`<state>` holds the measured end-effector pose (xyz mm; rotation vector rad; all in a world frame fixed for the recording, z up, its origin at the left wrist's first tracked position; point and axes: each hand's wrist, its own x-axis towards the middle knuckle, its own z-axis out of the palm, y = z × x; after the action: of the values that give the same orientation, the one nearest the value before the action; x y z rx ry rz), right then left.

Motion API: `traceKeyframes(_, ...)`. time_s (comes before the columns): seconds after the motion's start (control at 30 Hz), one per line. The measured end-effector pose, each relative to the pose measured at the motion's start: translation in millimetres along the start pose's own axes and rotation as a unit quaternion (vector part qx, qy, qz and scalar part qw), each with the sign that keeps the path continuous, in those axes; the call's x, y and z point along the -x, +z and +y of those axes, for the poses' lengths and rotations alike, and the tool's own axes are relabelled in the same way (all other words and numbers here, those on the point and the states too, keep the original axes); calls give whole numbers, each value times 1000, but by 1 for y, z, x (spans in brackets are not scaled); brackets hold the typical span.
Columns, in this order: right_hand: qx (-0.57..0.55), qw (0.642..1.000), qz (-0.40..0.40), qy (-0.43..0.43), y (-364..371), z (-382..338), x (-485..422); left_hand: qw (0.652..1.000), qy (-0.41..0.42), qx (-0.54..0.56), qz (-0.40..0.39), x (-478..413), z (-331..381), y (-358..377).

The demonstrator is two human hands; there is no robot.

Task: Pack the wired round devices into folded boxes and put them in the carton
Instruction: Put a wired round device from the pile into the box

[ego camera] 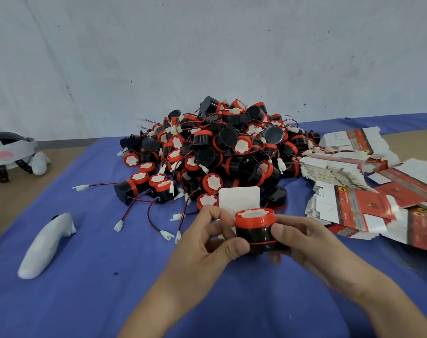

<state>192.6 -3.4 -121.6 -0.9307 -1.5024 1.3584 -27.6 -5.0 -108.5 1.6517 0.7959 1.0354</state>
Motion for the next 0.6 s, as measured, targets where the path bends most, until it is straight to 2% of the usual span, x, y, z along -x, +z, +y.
traceKeyframes(0.17, -41, 999, -35, 2, 4, -3, 2, 999, -12, 31, -17, 2, 0, 6)
traceKeyframes(0.4, -84, 996, -1, 36, 12, -3, -2, 998, -1, -1, 61, 5, -6, 11)
traceKeyframes(0.6, -104, 992, 41, 50, 22, -3, -8, 997, -11, 31, 64, 7, -3, 16)
